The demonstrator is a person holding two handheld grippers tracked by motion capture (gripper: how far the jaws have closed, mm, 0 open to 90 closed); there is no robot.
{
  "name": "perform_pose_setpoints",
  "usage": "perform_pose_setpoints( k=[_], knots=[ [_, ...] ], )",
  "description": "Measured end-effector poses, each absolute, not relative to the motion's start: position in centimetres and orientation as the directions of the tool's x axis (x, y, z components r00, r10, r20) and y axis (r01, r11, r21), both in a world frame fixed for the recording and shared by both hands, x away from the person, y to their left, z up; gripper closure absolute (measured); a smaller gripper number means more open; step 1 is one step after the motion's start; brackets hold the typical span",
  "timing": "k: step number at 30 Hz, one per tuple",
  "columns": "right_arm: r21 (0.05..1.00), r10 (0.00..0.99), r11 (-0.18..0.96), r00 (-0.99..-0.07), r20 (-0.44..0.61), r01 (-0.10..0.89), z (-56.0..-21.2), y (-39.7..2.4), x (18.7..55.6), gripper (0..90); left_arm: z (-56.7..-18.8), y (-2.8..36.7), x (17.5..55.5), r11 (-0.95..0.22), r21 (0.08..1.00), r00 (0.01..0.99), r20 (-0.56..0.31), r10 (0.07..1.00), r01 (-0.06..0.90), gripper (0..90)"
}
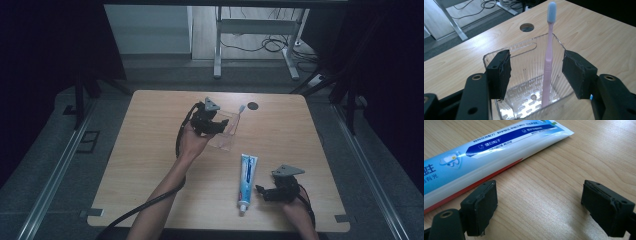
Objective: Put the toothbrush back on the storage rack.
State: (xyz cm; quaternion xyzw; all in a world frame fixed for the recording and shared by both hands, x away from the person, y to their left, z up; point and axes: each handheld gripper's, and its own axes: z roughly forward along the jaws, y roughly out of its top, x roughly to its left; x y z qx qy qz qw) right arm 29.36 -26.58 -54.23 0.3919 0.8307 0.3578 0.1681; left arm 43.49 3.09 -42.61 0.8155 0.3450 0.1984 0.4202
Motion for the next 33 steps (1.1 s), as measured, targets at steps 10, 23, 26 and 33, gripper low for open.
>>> perform_pose_setpoints(
  k=[10, 23, 26, 33],
  knots=[
    [0.726, 0.772, 0.436, -0.636, 0.002, 0.532, -54.2, -26.6, 29.4, 13.3, -42.2, 4.3, 41.4, -0.408, 0.821, 0.710, 0.005, 0.705, 0.399, 49.5],
    [0.726, 0.773, 0.436, -0.635, 0.001, 0.532, -54.2, -26.6, 29.4, 13.3, -43.3, 6.7, 39.7, -0.393, 0.811, 0.712, -0.041, 0.701, 0.433, 59.0],
    [0.726, 0.772, 0.436, -0.636, 0.001, 0.532, -54.2, -26.6, 29.4, 13.3, -43.6, 7.4, 39.3, -0.392, 0.807, 0.709, -0.046, 0.704, 0.442, 59.5],
    [0.726, 0.773, 0.436, -0.635, 0.001, 0.532, -54.2, -26.6, 29.3, 13.3, -44.5, 9.2, 38.2, -0.368, 0.809, 0.696, -0.069, 0.715, 0.458, 61.8]
  ],
)
